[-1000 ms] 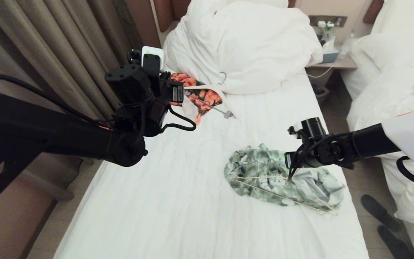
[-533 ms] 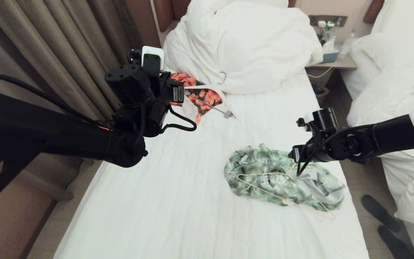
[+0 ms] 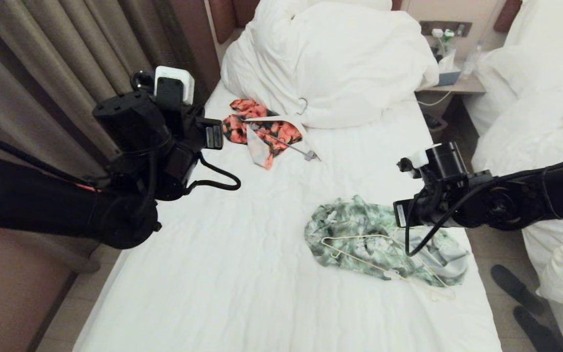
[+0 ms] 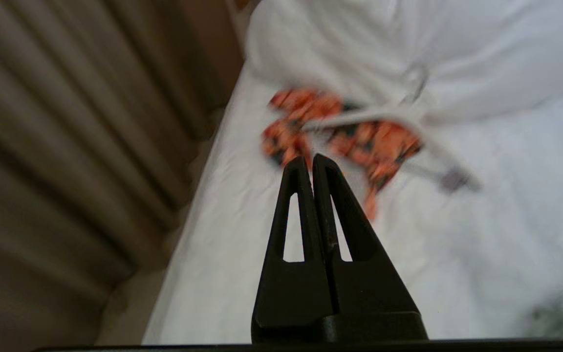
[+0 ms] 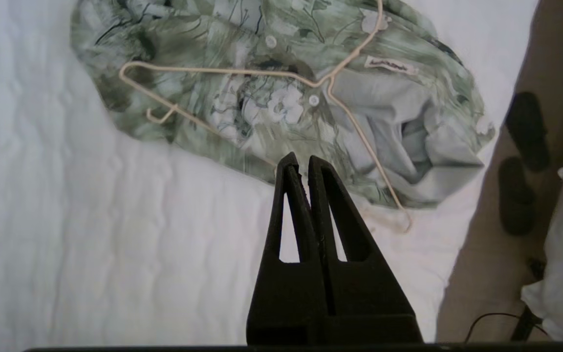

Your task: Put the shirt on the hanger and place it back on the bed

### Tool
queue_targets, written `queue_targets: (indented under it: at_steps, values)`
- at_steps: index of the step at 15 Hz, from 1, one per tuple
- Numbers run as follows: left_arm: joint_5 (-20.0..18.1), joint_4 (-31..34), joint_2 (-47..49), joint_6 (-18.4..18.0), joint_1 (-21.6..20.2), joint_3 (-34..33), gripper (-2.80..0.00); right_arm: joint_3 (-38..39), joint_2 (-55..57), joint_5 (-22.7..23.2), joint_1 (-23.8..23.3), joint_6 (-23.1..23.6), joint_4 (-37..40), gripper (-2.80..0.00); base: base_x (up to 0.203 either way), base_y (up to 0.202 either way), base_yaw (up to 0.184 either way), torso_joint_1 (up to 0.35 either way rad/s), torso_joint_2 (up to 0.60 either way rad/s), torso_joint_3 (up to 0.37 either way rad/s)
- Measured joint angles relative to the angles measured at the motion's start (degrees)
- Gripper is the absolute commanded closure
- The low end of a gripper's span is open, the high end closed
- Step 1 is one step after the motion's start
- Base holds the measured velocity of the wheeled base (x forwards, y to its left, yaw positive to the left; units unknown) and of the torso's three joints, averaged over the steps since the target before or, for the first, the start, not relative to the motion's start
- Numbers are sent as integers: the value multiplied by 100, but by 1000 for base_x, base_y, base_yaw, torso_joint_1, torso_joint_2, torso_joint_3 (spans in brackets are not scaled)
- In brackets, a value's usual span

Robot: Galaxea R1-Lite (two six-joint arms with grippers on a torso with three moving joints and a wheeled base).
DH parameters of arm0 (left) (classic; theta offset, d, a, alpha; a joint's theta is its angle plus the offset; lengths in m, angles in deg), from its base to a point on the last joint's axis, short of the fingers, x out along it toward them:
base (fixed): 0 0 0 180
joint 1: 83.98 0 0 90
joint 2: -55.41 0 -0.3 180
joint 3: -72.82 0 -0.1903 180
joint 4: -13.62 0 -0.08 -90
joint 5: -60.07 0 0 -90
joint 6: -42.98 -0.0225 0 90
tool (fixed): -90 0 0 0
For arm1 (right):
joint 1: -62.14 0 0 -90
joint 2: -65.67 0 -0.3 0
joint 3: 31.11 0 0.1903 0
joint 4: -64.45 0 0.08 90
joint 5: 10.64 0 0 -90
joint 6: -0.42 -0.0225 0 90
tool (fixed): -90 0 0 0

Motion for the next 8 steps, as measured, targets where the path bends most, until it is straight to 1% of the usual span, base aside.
queue_targets:
  at_steps: [1, 4, 6, 8]
  values:
    - [-11, -2, -109, 77, -81, -343, 0, 257, -251, -102, 70, -2, -6, 0, 0, 0, 0, 0, 0, 0]
    - [-96, -155, -611, 579, -351, -1450, 0, 1120, -1279, -343, 170, -7, -28, 0, 0, 0, 0, 0, 0, 0]
    - [-109, -248, -1149, 710, -649, -2087, 0, 1659, -2135, -402, 219, -4, -30, 0, 0, 0, 0, 0, 0, 0]
    - [-100, -285, -1766, 776, -1079, -2705, 0, 2184, -3054, -437, 250, 1, -15, 0, 0, 0, 0, 0, 0, 0]
